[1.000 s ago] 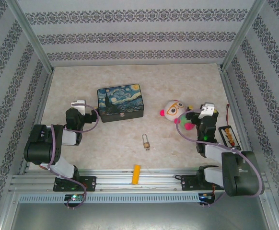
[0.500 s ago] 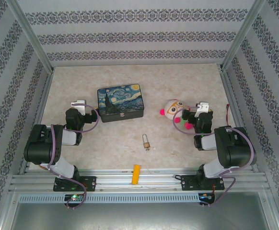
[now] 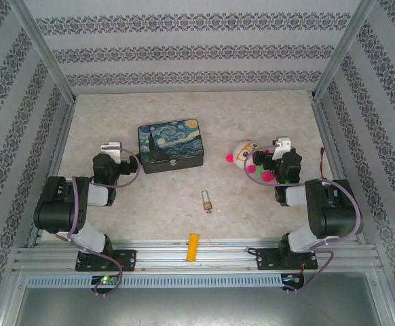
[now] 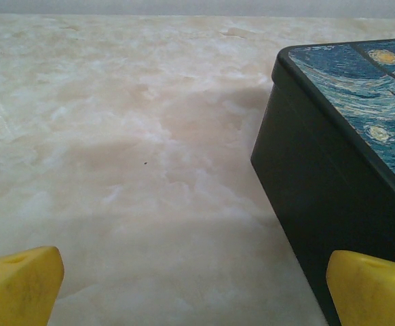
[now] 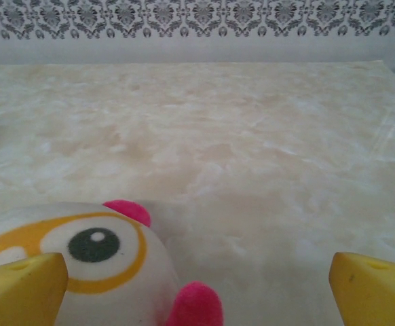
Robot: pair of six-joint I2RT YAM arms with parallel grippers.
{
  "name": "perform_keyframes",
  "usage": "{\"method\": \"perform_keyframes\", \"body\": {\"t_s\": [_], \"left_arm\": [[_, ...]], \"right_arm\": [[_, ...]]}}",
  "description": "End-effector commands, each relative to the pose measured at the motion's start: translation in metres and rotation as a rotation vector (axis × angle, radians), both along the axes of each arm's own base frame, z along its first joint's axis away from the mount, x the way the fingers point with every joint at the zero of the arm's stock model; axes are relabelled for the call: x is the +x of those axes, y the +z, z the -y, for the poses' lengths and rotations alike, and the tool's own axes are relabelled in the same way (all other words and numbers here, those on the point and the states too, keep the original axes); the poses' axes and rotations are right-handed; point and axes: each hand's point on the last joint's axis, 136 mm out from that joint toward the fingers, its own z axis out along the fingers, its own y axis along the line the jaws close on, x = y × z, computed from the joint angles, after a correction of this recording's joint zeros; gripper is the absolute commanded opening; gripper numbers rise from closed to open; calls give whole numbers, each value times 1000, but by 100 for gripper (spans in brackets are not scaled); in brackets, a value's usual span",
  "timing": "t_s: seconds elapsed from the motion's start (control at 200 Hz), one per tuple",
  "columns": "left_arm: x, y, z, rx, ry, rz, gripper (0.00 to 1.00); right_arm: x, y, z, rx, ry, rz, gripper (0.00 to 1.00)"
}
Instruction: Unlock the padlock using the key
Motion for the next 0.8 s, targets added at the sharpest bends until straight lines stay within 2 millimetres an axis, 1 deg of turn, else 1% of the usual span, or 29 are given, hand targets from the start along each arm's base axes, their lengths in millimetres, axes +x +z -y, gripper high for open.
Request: {"method": "perform_keyframes", "body": {"t_s": [0.0, 0.795], "left_arm": [[7, 13, 2, 10, -29, 51, 99], [7, 13, 3, 12, -34, 49, 99]], "right_arm": [[5, 7, -1, 2, 24, 18, 98], [6, 7, 1, 0, 11, 16, 98]]}}
